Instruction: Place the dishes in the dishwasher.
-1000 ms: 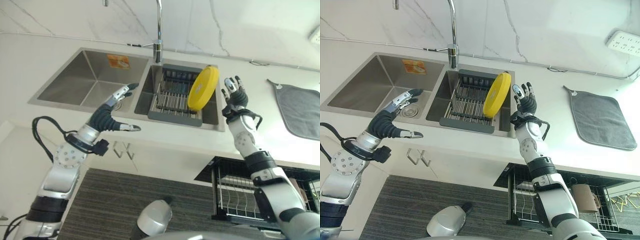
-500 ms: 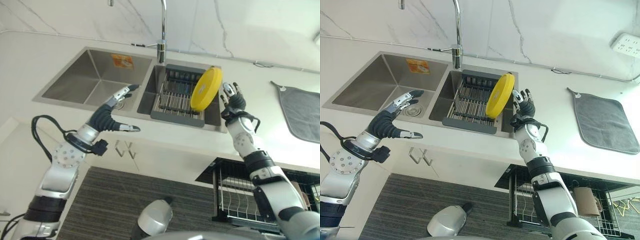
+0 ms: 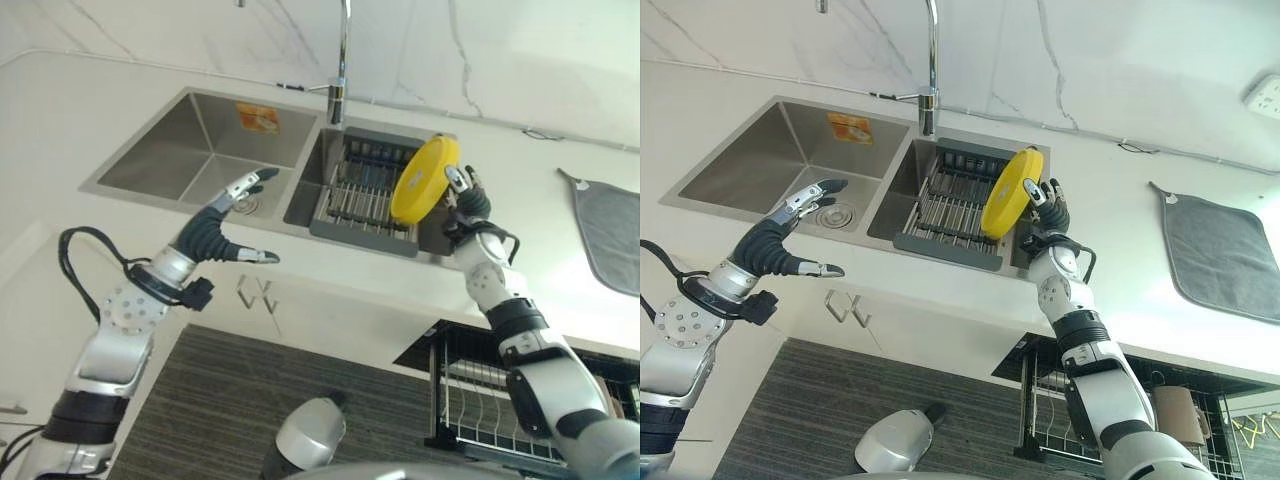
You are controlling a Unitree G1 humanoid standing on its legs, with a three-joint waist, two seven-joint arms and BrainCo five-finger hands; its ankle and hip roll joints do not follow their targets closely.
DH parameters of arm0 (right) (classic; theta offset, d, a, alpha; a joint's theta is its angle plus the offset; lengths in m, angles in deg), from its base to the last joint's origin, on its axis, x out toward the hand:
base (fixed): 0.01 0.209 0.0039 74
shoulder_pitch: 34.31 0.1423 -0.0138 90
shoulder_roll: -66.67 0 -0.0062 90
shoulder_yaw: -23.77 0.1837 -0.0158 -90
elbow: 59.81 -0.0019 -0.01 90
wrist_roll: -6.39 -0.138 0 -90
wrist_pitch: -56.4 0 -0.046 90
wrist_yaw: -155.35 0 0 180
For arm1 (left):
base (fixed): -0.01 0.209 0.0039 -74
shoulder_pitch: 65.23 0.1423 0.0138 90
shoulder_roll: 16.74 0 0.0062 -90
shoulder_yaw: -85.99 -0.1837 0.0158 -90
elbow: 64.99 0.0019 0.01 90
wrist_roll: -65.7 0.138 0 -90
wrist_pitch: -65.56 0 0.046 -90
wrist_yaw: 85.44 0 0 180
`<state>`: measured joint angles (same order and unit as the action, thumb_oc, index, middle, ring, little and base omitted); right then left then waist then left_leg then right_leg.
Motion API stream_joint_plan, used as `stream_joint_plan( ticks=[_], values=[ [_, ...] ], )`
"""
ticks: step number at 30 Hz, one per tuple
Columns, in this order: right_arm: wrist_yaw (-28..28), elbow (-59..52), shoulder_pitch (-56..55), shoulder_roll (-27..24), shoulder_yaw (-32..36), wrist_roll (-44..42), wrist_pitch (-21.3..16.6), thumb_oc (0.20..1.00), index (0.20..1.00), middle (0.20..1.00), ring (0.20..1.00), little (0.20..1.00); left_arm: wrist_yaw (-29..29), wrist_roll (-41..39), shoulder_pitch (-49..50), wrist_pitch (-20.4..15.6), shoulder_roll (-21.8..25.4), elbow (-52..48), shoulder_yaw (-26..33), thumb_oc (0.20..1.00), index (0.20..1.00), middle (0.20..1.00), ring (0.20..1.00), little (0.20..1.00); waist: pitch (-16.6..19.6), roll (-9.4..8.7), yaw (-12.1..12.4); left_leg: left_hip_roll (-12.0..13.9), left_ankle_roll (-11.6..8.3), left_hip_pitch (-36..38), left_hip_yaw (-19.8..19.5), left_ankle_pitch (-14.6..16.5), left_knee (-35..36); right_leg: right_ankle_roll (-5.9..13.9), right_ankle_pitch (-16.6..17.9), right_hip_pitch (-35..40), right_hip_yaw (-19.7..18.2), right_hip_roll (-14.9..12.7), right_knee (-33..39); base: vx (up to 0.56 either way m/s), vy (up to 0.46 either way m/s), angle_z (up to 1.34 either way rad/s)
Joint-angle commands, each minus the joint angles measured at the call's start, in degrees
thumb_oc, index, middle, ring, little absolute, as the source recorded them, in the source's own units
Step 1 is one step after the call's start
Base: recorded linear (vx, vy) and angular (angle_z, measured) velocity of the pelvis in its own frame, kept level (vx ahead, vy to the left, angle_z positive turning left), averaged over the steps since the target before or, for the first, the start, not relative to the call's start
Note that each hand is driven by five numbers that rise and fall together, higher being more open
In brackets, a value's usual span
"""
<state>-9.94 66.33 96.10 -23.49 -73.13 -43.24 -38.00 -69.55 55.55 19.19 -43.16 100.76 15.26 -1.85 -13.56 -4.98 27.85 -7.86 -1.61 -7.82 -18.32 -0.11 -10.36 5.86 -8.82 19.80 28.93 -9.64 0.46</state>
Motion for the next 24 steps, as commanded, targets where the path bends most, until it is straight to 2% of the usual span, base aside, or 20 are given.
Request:
stream_joint_plan(
  ticks=[1, 9, 24],
  values=[
    [-0.5, 1.0, 0.7, -1.0, -3.5, -0.2, -2.8, 1.000, 1.000, 1.000, 1.000, 1.000, -0.6, -3.1, 3.9, -3.3, 1.7, -2.1, -1.3, 1.000, 1.000, 1.000, 1.000, 1.000, 6.9, 2.96, 0.4, 10.9, -1.94, 8.4, 1.0, -2.9, 13.4, 2.43, 4.3, -2.0, -0.7, -1.6, -0.6, 0.00, 0.000, 0.00],
    [-2.0, 5.0, 1.3, -3.4, -3.9, 3.6, -0.6, 1.000, 1.000, 1.000, 1.000, 1.000, -0.1, -3.6, 4.0, -3.2, 2.3, -2.3, -0.5, 1.000, 1.000, 1.000, 1.000, 1.000, 7.0, 3.07, 0.9, 10.8, -2.24, 8.2, 0.5, -3.3, 13.4, 2.33, 4.0, -1.6, -0.3, -1.5, -0.7, 0.00, 0.002, 0.00],
    [-3.9, 8.7, 3.7, -6.3, -3.9, 3.0, 0.1, 1.000, 1.000, 1.000, 1.000, 1.000, 0.8, -4.2, 5.0, -3.8, 3.4, -2.3, 0.0, 1.000, 1.000, 1.000, 1.000, 1.000, 6.5, 2.88, 1.8, 10.9, -2.57, 8.3, -0.1, -3.5, 13.0, 2.14, 3.6, -1.0, 0.5, -1.5, -1.3, 0.00, 0.002, 0.00]
  ],
)
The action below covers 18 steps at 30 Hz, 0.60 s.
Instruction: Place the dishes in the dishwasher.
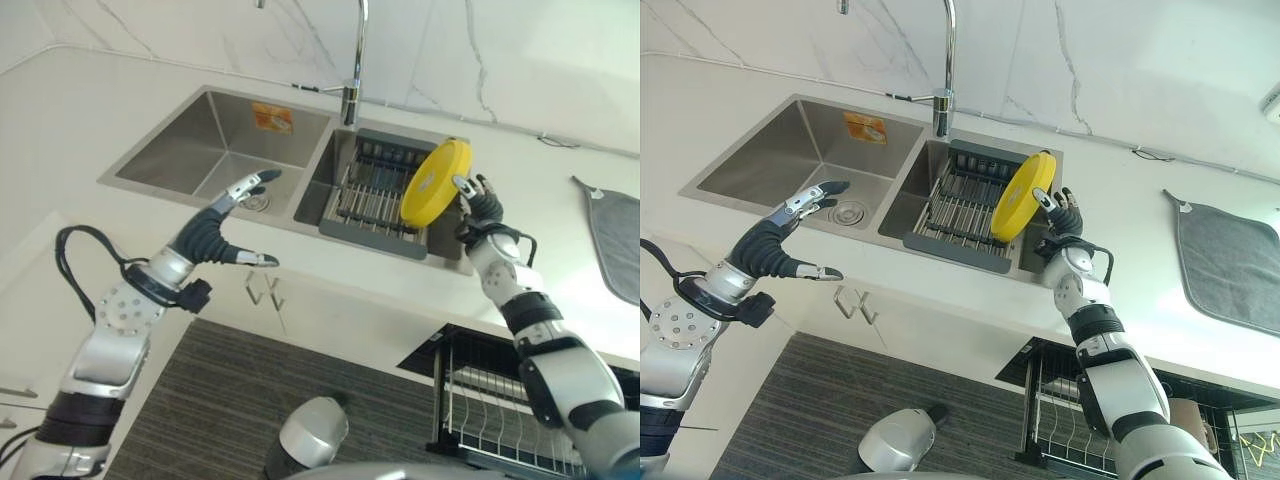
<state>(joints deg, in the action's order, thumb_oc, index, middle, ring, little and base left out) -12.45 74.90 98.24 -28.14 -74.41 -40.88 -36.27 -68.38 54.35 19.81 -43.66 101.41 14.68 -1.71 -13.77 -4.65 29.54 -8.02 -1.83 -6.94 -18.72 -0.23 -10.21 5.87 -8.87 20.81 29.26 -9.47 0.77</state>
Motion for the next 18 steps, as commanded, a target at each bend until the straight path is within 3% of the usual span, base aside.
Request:
stream_joint_plan(
  ticks=[1, 18],
  values=[
    [-1.7, 0.0, 1.7, -1.6, -2.8, 0.6, -1.5, 1.000, 1.000, 1.000, 1.000, 1.000, -0.2, -2.9, 4.6, -3.3, 2.8, -1.7, 0.0, 1.000, 1.000, 1.000, 1.000, 1.000, 6.7, 2.58, 0.1, 11.0, -2.36, 7.4, 0.3, -3.4, 12.9, 2.15, 3.7, -2.0, 0.2, -1.7, -1.7, 0.00, 0.000, 0.00],
    [0.3, 0.8, 3.2, -0.5, -3.7, 0.0, 0.2, 1.000, 1.000, 1.000, 1.000, 1.000, 0.2, -2.9, 5.8, -3.3, 2.9, -1.8, 0.2, 1.000, 1.000, 1.000, 1.000, 1.000, 6.9, 2.98, 0.9, 11.0, -2.57, 7.3, -0.3, -3.7, 12.6, 1.52, 2.9, -1.5, 0.8, -1.2, -2.1, 0.00, 0.001, 0.03]
  ],
)
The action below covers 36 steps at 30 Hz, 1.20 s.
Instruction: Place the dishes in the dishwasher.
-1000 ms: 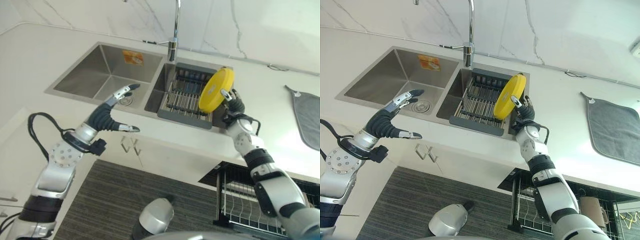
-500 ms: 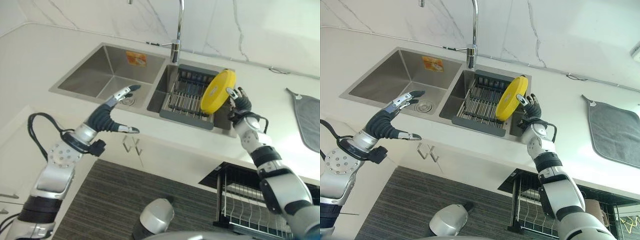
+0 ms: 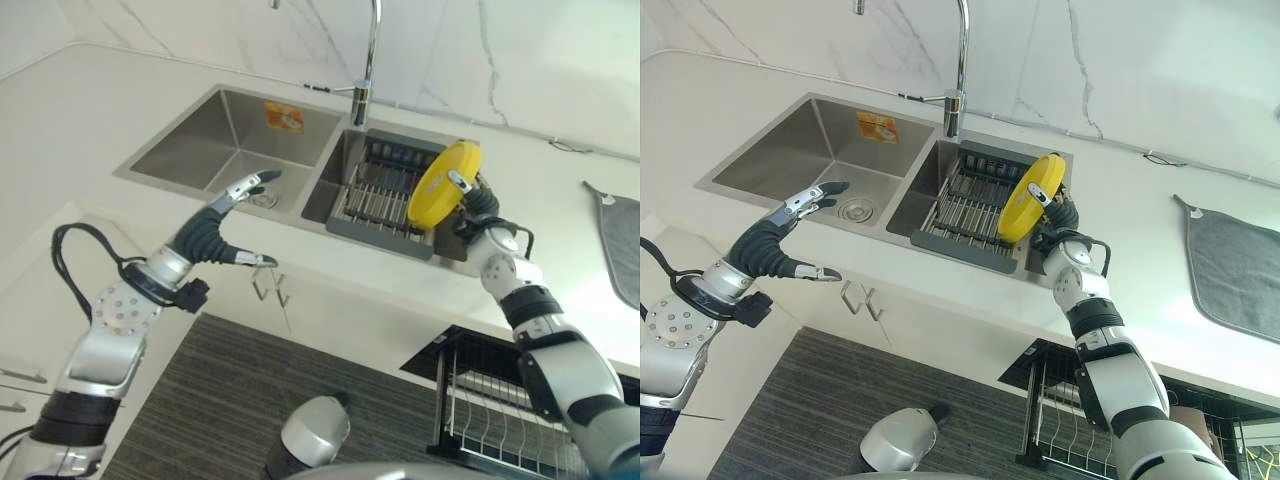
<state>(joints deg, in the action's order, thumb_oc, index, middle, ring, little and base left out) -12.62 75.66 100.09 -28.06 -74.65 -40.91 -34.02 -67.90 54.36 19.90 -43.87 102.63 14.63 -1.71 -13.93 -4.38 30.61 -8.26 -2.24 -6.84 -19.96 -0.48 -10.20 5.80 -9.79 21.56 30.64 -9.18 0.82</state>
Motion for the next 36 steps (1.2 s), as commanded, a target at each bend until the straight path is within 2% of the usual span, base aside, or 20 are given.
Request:
stream_joint_plan(
  ticks=[1, 9, 13, 35, 36],
  values=[
    [0.5, 0.0, 1.3, -0.5, -3.5, 0.0, -2.0, 1.000, 1.000, 1.000, 1.000, 1.000, -0.3, -2.8, 5.8, -3.2, 1.7, -1.7, 0.3, 1.000, 1.000, 1.000, 1.000, 1.000, 7.1, 2.72, -0.1, 11.3, -2.19, 7.2, 0.9, -3.5, 12.6, 1.54, 3.8, -2.2, -0.5, -1.5, -2.2, 0.00, 0.000, 0.00],
    [1.8, 1.4, 2.4, -0.6, -4.1, 0.9, -1.3, 1.000, 1.000, 1.000, 1.000, 1.000, -0.7, -1.3, 5.2, -3.7, 2.3, -1.8, 0.0, 1.000, 1.000, 1.000, 1.000, 1.000, 7.1, 2.60, 0.1, 11.1, -2.26, 7.0, 0.7, -3.7, 12.5, 1.31, 3.6, -2.0, -0.2, -1.3, -2.3, 0.00, 0.000, 0.00],
    [6.9, 2.5, 3.0, -1.0, -4.0, 3.4, -0.3, 1.000, 1.000, 1.000, 1.000, 1.000, -2.6, 3.4, 5.2, -6.9, 3.9, -2.2, -0.2, 1.000, 1.000, 1.000, 1.000, 1.000, 7.1, 2.65, 0.2, 11.0, -2.21, 6.9, 0.7, -3.5, 12.4, 1.29, 3.5, -2.2, -0.3, -1.3, -2.5, 0.00, 0.000, 0.00],
    [9.0, 3.6, 7.9, -2.3, -6.9, 7.3, 3.2, 1.000, 1.000, 1.000, 1.000, 1.000, -1.9, 2.2, 6.5, -6.6, 4.1, -2.9, 0.1, 1.000, 1.000, 1.000, 1.000, 1.000, 7.3, 2.40, 1.7, 10.8, -2.51, 6.9, -0.2, -3.8, 12.4, 0.68, 2.9, -1.5, 0.8, -0.8, -2.7, 0.00, 0.002, 0.03],
    [9.5, 3.7, 8.0, -2.4, -6.9, 7.5, 3.3, 0.605, 0.605, 0.605, 0.605, 0.605, -1.9, 2.3, 6.4, -6.5, 4.0, -2.9, 0.0, 1.000, 1.000, 1.000, 1.000, 1.000, 7.3, 2.37, 1.8, 10.8, -2.50, 6.9, -0.3, -3.8, 12.3, 0.68, 2.9, -1.5, 0.9, -0.8, -2.7, 0.00, 0.000, 0.00]
  ],
)
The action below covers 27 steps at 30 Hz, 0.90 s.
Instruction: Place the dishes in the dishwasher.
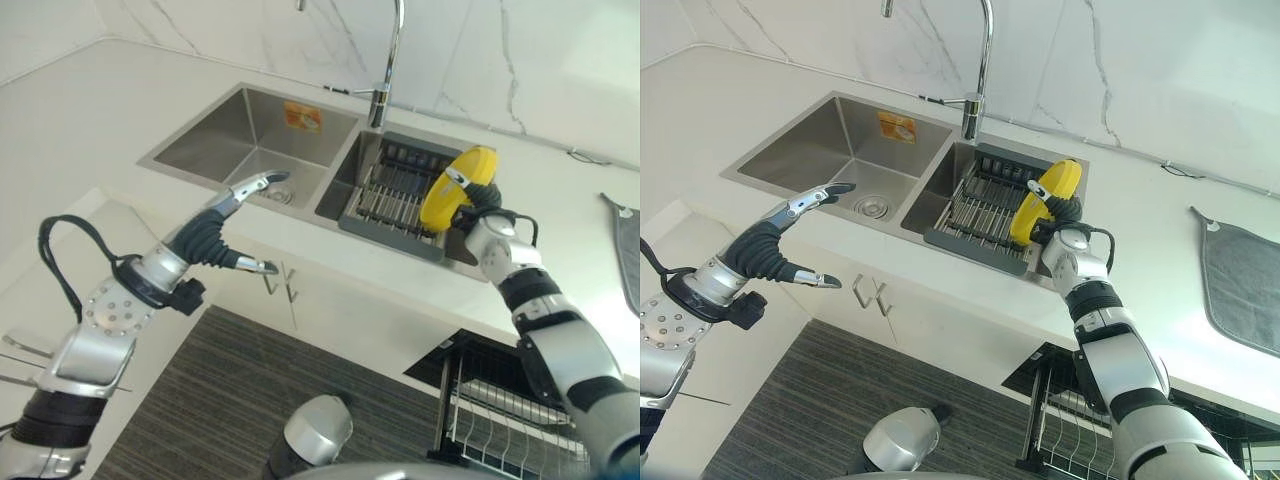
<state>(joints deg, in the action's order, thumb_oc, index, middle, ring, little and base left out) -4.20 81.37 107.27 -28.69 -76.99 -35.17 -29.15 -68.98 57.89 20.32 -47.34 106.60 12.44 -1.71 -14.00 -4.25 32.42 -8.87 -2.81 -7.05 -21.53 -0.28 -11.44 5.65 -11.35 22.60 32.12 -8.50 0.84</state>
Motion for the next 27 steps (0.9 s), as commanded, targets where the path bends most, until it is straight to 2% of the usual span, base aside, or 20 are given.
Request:
stream_joint_plan(
  ticks=[1, 6, 10, 19, 25, 26, 27],
  values=[
    [2.0, -1.9, 1.0, -1.8, -4.5, 2.0, -1.7, 0.200, 0.200, 0.200, 0.200, 0.200, -0.9, -1.2, 5.9, -3.0, 0.1, -0.7, 0.0, 1.000, 1.000, 1.000, 1.000, 1.000, 7.3, 2.20, 0.0, 11.4, -1.93, 7.1, 1.4, -3.9, 13.5, 0.85, 4.4, -2.5, -0.6, -1.5, -2.8, 0.00, 0.000, 0.00],
    [4.5, -0.8, 1.4, -2.2, -4.2, 2.8, -1.9, 0.200, 0.200, 0.200, 0.200, 0.200, -0.4, -1.9, 6.5, -3.0, 0.1, -0.7, 0.3, 1.000, 1.000, 1.000, 1.000, 1.000, 7.4, 2.29, 0.2, 11.4, -1.92, 7.0, 1.3, -3.9, 13.5, 0.81, 4.4, -2.5, -0.6, -1.6, -2.8, 0.00, 0.000, 0.00],
    [5.8, 0.0, 1.8, -2.6, -4.3, 5.0, -0.8, 0.200, 0.200, 0.200, 0.200, 0.200, -0.2, -4.0, 6.9, -1.0, -0.7, -0.9, 0.2, 1.000, 1.000, 1.000, 1.000, 1.000, 7.5, 2.38, 0.2, 11.4, -1.94, 7.0, 1.4, -4.0, 13.6, 0.88, 4.5, -2.4, -0.5, -1.6, -2.6, 0.00, 0.000, 0.00],
    [4.7, 1.9, 1.5, -3.6, -4.8, 7.4, -1.8, 0.200, 0.200, 0.200, 0.200, 0.200, 0.6, -4.6, 7.1, -1.5, -0.9, -0.8, -0.3, 1.000, 1.000, 1.000, 1.000, 1.000, 7.4, 2.38, 0.3, 11.8, -2.18, 7.2, 1.6, -4.1, 13.9, 0.67, 4.4, -2.5, -0.3, -1.4, -2.7, 0.00, 0.000, 0.00],
    [0.5, -1.5, -0.5, -1.9, -4.1, 0.3, -6.3, 0.200, 0.200, 0.200, 0.200, 0.200, 0.9, -4.7, 7.4, -1.7, -1.5, -0.9, -0.4, 1.000, 1.000, 1.000, 1.000, 1.000, 7.4, 2.26, -0.1, 12.0, -2.17, 7.4, 1.9, -4.2, 14.3, 0.56, 4.3, -2.5, -0.5, -1.2, -2.6, -0.02, -0.018, 0.00],
    [-1.0, -4.1, -1.8, -0.5, -4.4, -5.2, -6.9, 0.200, 0.200, 0.200, 0.200, 0.200, 0.7, -4.2, 7.4, -2.0, -2.0, -0.9, -0.8, 1.000, 1.000, 1.000, 1.000, 1.000, 7.3, 2.09, -0.3, 11.9, -2.15, 7.5, 1.9, -4.4, 14.6, 0.55, 4.2, -2.5, -0.8, -1.1, -2.5, -0.07, -0.069, -0.03],
    [-1.5, -4.7, -2.3, 0.0, -4.4, -7.3, -7.4, 0.200, 0.200, 0.200, 0.200, 0.200, 0.5, -4.0, 7.4, -2.2, -2.1, -0.8, -0.9, 1.000, 1.000, 1.000, 1.000, 1.000, 7.3, 2.05, -0.3, 11.9, -2.13, 7.5, 2.0, -4.5, 14.8, 0.56, 4.2, -2.5, -0.9, -1.0, -2.5, -0.08, -0.080, -0.04]
  ],
)
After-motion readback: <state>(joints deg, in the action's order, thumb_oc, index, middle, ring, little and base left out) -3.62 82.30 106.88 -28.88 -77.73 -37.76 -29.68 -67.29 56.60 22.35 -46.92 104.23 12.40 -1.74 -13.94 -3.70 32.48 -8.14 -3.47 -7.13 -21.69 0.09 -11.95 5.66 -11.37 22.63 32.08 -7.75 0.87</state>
